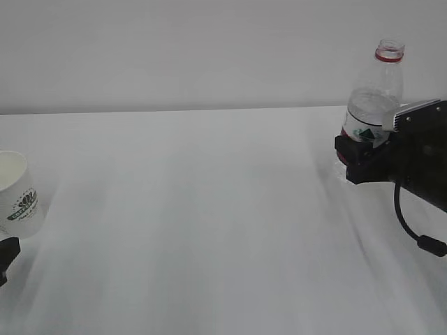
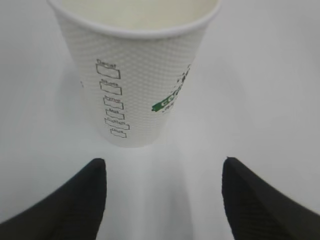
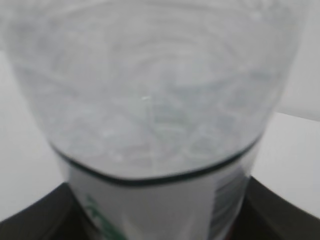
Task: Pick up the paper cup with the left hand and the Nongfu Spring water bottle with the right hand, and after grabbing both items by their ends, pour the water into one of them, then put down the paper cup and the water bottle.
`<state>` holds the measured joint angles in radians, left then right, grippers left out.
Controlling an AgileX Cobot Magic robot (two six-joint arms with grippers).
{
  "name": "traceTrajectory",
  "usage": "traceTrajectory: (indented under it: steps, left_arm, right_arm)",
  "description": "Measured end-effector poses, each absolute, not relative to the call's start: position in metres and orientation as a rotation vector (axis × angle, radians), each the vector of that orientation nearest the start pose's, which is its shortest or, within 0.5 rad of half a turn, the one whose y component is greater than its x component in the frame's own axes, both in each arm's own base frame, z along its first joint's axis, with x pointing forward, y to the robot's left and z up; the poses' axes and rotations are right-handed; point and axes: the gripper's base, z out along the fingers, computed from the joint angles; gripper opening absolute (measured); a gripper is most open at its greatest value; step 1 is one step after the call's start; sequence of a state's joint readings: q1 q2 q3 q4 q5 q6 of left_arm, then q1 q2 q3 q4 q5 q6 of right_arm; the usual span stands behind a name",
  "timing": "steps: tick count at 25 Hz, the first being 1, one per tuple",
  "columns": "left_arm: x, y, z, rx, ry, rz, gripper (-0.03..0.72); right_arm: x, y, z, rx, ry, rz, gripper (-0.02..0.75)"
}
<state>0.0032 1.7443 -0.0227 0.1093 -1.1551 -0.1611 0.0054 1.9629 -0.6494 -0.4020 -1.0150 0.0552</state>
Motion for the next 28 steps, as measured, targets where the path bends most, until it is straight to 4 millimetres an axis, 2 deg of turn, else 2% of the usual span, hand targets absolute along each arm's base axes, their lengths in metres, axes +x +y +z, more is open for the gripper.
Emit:
traceTrajectory:
  steps: [4, 6, 9, 12, 19, 28]
  left_arm:
    - [0.173, -0.009, 0.101, -0.027, 2.054, -0.166, 0.528]
    - [0.176, -0.01, 0.102, -0.013, 2.044, -0.168, 0.558]
    - [0.187, -0.01, 0.103, -0.007, 2.018, -0.17, 0.619]
    - [0.199, -0.01, 0.1, -0.006, 2.012, -0.17, 0.647]
    - [0.21, -0.008, 0.1, -0.024, 1.992, -0.145, 0.655]
    - [0.21, -0.006, 0.092, -0.042, 2.027, -0.122, 0.655]
  right_arm:
    - [0.332, 0.033, 0.119, -0.4, 1.769, 0.197, 0.473]
    - [0.332, 0.033, 0.119, -0.403, 1.769, 0.197, 0.473]
    - [0.332, 0.033, 0.119, -0.403, 1.769, 0.197, 0.473]
    - [0.332, 0.033, 0.119, -0.404, 1.768, 0.196, 0.473]
    - [0.331, 0.033, 0.119, -0.414, 1.77, 0.199, 0.473]
    - [0.331, 0.034, 0.119, -0.417, 1.769, 0.201, 0.473]
